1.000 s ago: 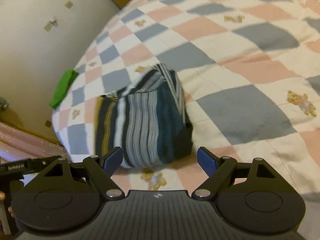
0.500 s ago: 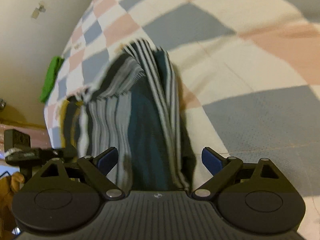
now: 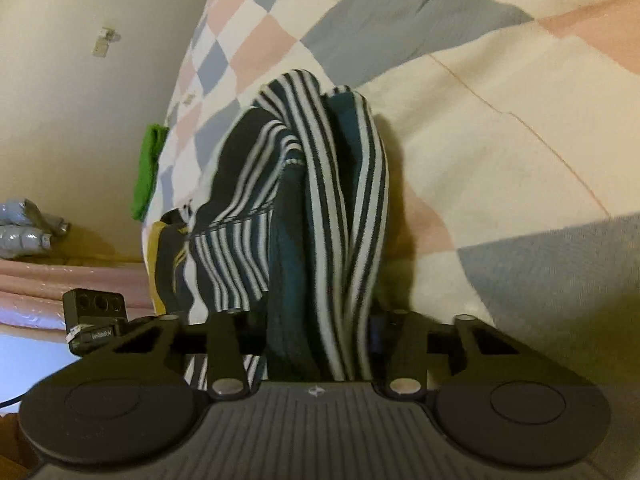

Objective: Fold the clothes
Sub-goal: 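Carry the folded sweater with both tools toward the green knitted cloth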

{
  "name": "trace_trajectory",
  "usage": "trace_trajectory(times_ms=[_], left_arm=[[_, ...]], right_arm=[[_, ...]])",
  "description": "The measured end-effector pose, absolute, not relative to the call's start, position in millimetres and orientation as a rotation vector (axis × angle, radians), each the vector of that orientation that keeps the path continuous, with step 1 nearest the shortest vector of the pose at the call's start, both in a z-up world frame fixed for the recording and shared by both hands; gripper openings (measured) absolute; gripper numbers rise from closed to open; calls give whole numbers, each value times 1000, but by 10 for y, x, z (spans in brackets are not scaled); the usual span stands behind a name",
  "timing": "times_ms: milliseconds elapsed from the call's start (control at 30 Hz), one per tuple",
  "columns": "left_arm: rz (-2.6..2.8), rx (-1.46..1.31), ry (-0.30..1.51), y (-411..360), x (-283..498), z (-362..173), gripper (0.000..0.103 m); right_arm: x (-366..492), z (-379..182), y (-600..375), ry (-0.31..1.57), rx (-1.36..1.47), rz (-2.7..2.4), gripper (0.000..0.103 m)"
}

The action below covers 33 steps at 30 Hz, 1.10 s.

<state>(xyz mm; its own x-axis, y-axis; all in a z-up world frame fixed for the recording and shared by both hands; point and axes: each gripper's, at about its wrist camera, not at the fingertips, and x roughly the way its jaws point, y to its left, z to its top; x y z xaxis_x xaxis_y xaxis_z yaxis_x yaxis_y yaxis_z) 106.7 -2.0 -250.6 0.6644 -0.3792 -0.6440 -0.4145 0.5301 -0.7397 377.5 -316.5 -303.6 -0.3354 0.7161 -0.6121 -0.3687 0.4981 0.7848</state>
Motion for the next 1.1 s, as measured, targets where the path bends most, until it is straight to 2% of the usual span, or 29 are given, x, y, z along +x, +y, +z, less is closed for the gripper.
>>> trace_trajectory(times_ms=[133,300,533,667,800,1100], left_arm=[[52,-1054,799,-52,866,-2187,44],[136,-1075,677,91,223,-1630,44],[283,-1054,537,728,-698,-1015,44],[367,-1029,456,1442,-1164,-875,44],[413,-1012,404,2468,-1480,-935,44],[466,-975,342,4565,-1408,-1006,44]], right_arm=[[3711,-2757,-3155,1514,300,1140,35],[3591,-2215,-2918,1472,284,1208,34],[3149,-1520,-1878,1447,206,1409,34],[2870,-1281,-986,1423,171,1520,34],[2564,-1188,219,1382,111,1601,34],[2219,-1008,2815,1322,-8,1672,34]])
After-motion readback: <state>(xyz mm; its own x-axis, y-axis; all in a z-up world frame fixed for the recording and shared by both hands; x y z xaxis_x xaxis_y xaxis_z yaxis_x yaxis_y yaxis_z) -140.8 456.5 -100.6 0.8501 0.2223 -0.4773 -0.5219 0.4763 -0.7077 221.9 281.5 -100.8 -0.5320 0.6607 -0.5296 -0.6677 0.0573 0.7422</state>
